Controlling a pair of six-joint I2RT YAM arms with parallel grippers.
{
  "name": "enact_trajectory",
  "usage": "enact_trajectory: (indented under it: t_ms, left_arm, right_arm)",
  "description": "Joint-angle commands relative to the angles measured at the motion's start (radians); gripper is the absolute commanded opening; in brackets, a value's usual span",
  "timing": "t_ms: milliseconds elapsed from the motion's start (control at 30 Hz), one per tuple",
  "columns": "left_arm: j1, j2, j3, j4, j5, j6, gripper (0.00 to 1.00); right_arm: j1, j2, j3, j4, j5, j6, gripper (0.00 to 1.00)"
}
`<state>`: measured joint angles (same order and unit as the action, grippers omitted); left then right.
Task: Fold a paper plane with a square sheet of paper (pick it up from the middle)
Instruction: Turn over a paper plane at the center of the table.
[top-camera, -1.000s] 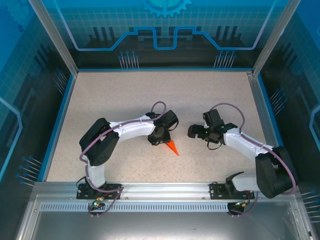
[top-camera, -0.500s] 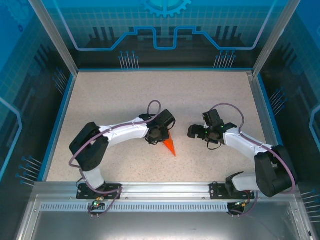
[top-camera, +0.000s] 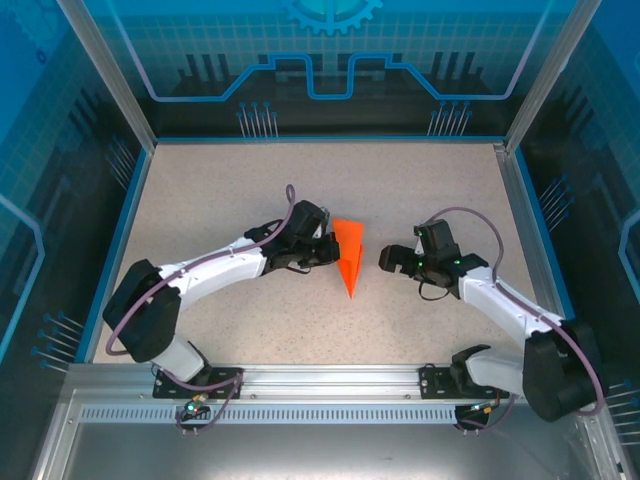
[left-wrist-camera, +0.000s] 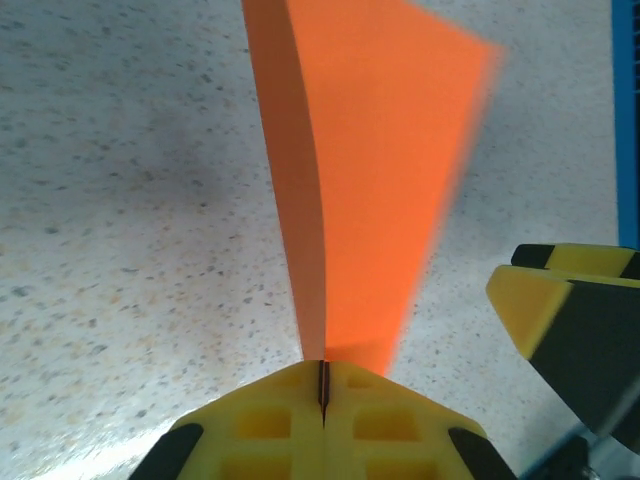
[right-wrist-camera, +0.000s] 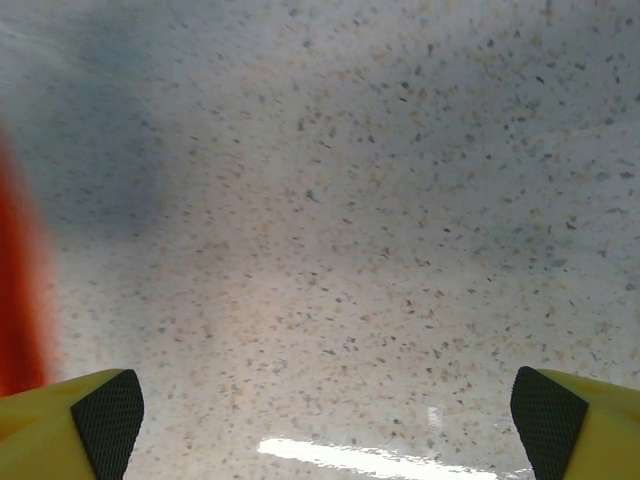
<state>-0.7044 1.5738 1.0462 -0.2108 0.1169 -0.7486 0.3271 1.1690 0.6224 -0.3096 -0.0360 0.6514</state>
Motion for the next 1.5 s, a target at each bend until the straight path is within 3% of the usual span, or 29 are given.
enact_trajectory:
  t_ms: [0, 133, 300, 500, 900, 1467]
  left_arm:
    - [0.011, 0.058, -0.026, 0.197, 0.169, 0.03, 0.0]
    - [0.022, 0.13, -0.034, 0.287, 0.237, 0.0, 0.0]
    - [0.028, 0.196, -0.054, 0.37, 0.277, -0.035, 0.0]
    - [0.036, 0.239, -0.089, 0.394, 0.265, -0.049, 0.0]
    - [0.063, 0.242, -0.18, 0.415, 0.238, -0.061, 0.0]
    - [0.068, 0.237, -0.195, 0.353, 0.186, -0.046, 0.0]
  right_arm:
    - [-0.022, -0.075, -0.023, 0.044, -0.073, -0.023, 0.97]
    - [-0.023, -0.12, -0.033, 0.085, -0.184, -0.035, 0.93]
    - [0.012, -0.072, 0.005, 0.094, -0.308, -0.028, 0.76]
    - [0.112, 0.009, 0.013, 0.169, -0.3, 0.029, 0.66]
    - [0.204, 0.205, 0.111, 0.164, -0.242, 0.013, 0.62]
    - [0.224, 0.359, 0.191, 0.119, -0.173, 0.011, 0.66]
